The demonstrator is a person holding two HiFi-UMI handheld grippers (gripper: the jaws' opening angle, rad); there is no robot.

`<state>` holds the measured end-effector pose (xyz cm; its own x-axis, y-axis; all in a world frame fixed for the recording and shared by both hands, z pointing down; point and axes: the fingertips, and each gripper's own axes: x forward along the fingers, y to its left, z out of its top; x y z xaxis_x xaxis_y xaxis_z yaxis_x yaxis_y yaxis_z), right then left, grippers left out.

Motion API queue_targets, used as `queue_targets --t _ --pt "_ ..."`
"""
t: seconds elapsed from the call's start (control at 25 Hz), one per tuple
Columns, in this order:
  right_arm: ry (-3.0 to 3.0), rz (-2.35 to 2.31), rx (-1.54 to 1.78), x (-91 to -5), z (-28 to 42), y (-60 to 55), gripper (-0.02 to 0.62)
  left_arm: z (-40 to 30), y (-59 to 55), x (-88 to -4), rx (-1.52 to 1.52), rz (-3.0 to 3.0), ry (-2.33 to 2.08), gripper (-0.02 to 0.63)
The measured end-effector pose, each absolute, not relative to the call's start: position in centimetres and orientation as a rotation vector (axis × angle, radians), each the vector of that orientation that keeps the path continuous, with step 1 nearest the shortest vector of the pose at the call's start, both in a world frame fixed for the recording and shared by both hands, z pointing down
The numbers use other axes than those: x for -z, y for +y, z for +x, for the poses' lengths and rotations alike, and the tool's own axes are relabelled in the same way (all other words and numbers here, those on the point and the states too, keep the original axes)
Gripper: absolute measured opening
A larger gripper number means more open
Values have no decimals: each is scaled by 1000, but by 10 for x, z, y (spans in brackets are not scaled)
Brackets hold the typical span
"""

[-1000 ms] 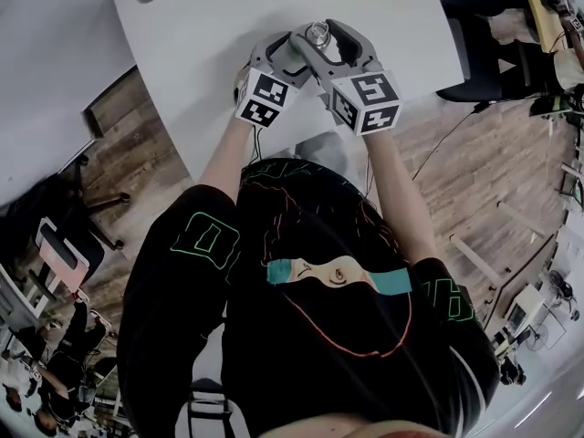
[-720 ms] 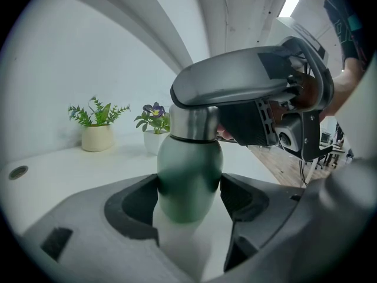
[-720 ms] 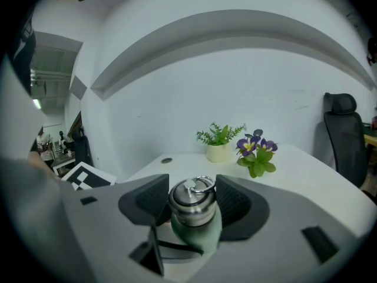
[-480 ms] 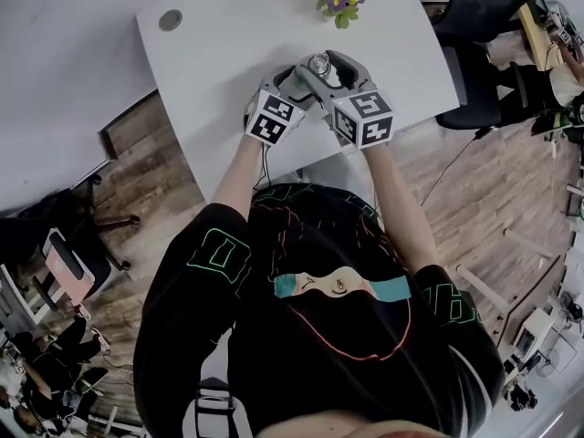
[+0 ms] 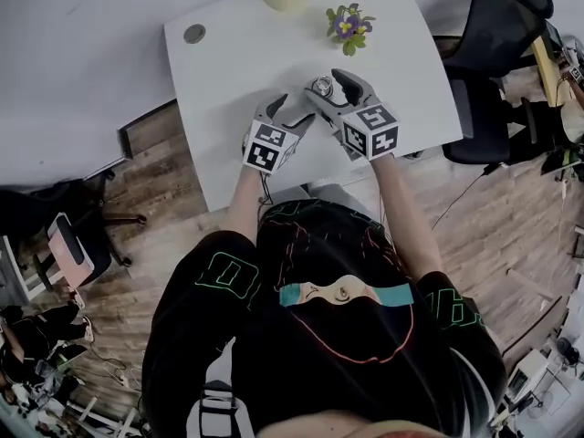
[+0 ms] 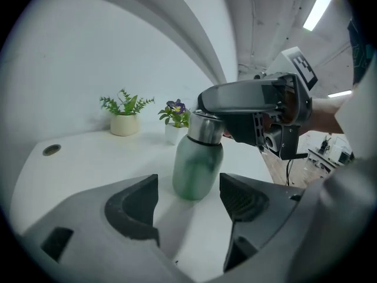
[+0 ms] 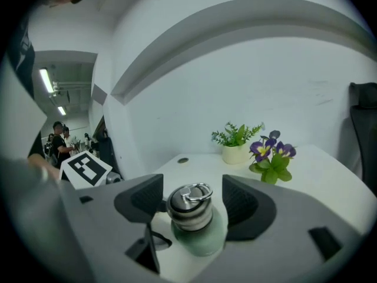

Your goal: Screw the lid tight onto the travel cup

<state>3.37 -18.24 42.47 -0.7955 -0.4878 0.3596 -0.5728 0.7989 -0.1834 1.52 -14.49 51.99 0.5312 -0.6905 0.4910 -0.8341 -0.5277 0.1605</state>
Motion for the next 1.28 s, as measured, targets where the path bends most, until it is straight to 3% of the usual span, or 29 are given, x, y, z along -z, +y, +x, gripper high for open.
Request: queue_targets --t 0.28,0.56,0.96,1.12,1.28 --pt "-2823 827 -469 -398 44 -203 254 -17 -138 -503 -509 2308 -1410 300" --pt "-2912 893 -499 -369 56 -222 149 -52 -165 -432 -284 2235 -1726 211" --pt "-3037 1082 -519 -306 74 -264 9 -50 -213 -327 -26 2254 -1972 79" --pt "-3107 1127 -528 -273 83 -271 5 -54 -222 -290 58 2217 -2098 8" --pt "-3143 1118 -506 -247 88 -269 5 -68 -221 -257 150 2127 -2242 8"
